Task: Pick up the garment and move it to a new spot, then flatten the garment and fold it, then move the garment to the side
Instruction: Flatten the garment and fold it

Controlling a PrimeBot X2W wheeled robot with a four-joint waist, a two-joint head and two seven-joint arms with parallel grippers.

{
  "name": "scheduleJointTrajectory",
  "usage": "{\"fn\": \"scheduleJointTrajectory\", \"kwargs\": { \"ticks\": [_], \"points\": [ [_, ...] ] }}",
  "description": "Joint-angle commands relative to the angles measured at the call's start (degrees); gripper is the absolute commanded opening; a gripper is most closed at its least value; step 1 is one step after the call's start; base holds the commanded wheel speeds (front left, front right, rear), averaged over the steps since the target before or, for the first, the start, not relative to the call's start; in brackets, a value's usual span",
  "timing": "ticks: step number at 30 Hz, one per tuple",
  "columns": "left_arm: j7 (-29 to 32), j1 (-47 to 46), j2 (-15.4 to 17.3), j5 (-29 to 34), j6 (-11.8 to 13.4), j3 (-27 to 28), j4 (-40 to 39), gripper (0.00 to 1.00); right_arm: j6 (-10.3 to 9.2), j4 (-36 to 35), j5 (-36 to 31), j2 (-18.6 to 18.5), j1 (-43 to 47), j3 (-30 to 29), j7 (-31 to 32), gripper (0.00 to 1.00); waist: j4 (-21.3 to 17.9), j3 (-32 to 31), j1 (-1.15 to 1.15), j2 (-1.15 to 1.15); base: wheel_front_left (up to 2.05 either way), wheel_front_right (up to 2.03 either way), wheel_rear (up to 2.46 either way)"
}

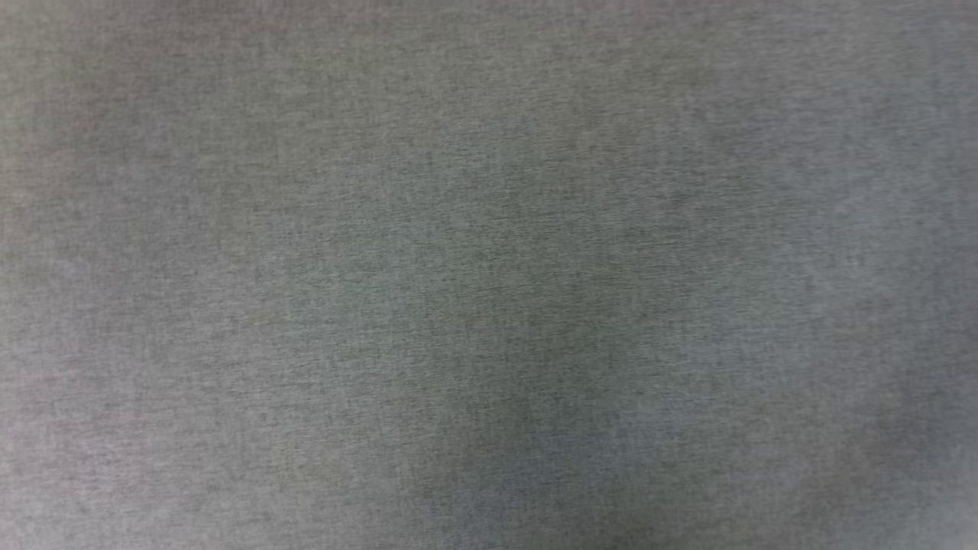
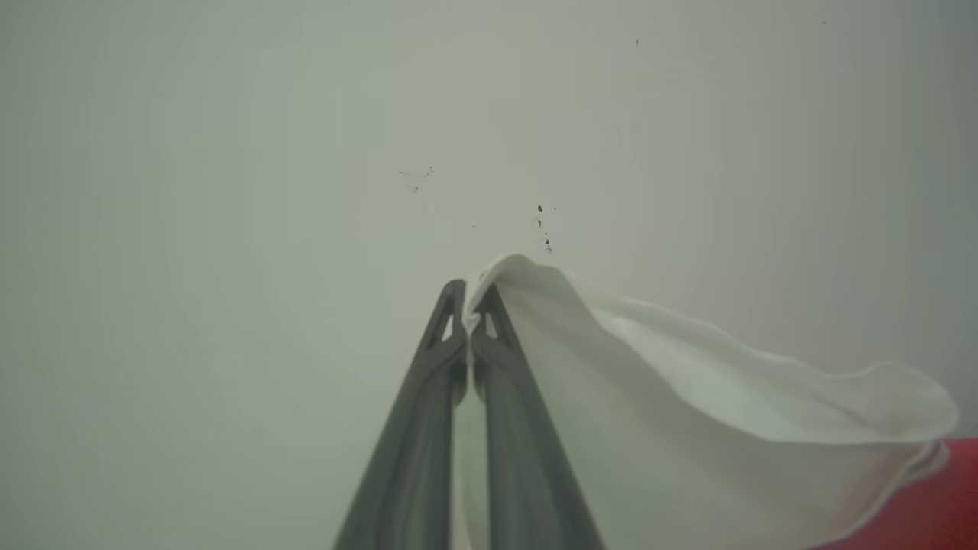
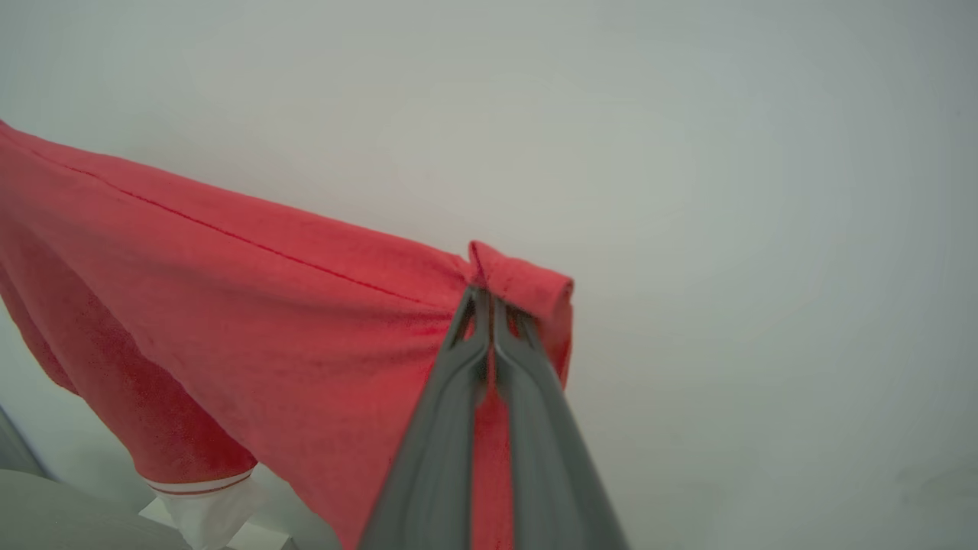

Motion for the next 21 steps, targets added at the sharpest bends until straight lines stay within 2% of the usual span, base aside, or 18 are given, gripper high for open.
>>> {"fn": "scheduleJointTrajectory", "kwargs": {
  "ticks": [1,4,9,18,21],
  "points": [
    [-2.24,1.71,-0.58,-0.14,-0.57,-0.32,2.08,0.0,-0.04,1.54,0.53,-0.2,0.63,1.83,-1.93,0.0,0.84,0.89,-0.01,0.0,0.0,0.0,0.0],
    [-4.15,4.28,-1.42,-0.92,-1.25,-0.64,4.06,0.0,-0.04,2.81,1.06,-0.81,2.52,4.3,-4.19,0.0,1.39,1.1,-0.01,0.0,0.0,0.0,0.0],
    [-7.53,14.9,-3.27,-2.88,-2.33,-1.73,6.15,0.0,-0.04,5.9,3.17,-2.27,9.1,8.94,-9.12,0.0,2.94,-0.8,-0.01,0.0,0.0,0.0,0.0],
    [-9.68,44.5,-5.06,-8.11,-1.12,-1.16,-0.11,0.0,-0.04,10.32,9.13,-4.55,24.69,15.04,-13.35,0.0,4.9,-9.05,-0.01,0.0,0.0,0.0,0.0],
    [-7.71,55.04,-4.69,-10.99,-2.05,-2.17,-3.6,0.0,-0.04,10.93,11.59,-5.43,30.63,16.75,-13.83,0.0,5.49,-12.92,-0.01,0.0,0.0,0.0,0.0]
  ]
}}
